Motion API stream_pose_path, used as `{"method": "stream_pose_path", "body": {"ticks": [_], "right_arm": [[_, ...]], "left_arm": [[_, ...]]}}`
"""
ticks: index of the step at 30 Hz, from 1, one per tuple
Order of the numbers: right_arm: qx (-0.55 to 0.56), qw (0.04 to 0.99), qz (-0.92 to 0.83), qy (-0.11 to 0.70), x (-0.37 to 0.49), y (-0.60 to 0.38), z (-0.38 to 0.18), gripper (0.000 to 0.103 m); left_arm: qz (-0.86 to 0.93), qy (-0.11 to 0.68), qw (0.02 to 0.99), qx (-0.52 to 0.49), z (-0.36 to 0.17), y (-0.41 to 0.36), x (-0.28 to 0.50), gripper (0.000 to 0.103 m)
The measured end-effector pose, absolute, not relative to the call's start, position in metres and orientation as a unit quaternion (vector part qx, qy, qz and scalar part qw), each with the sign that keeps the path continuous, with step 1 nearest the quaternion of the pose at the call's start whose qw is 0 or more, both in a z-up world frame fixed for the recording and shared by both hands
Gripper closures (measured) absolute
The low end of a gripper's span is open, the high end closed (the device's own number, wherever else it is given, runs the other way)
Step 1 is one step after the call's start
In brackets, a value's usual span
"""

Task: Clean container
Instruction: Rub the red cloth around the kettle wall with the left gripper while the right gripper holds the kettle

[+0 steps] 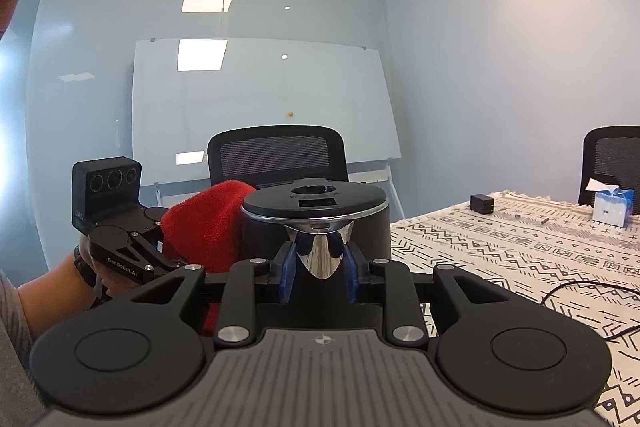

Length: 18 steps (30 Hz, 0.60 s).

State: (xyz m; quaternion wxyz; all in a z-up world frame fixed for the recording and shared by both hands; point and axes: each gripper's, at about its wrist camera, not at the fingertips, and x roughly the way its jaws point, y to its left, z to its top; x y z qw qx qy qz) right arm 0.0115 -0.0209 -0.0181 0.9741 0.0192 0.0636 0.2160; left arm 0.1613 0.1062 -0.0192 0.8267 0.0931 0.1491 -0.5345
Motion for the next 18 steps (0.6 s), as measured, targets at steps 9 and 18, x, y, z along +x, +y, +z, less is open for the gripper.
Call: {"method": "stream_pose_path", "body": {"ticks": [9,18], "right_arm": [[0.018,0.974,0.217,0.064,0.014,-0.022,-0.017,0.078],[0.016,0.975,0.214,0.063,0.014,-0.02,-0.018,0.078]], "left_arm": [[-0.53,0.153,0.829,0.088,-0.016,0.107,0.162,0.069],[-0.518,0.161,0.834,0.101,-0.02,0.103,0.158,0.068]]}}
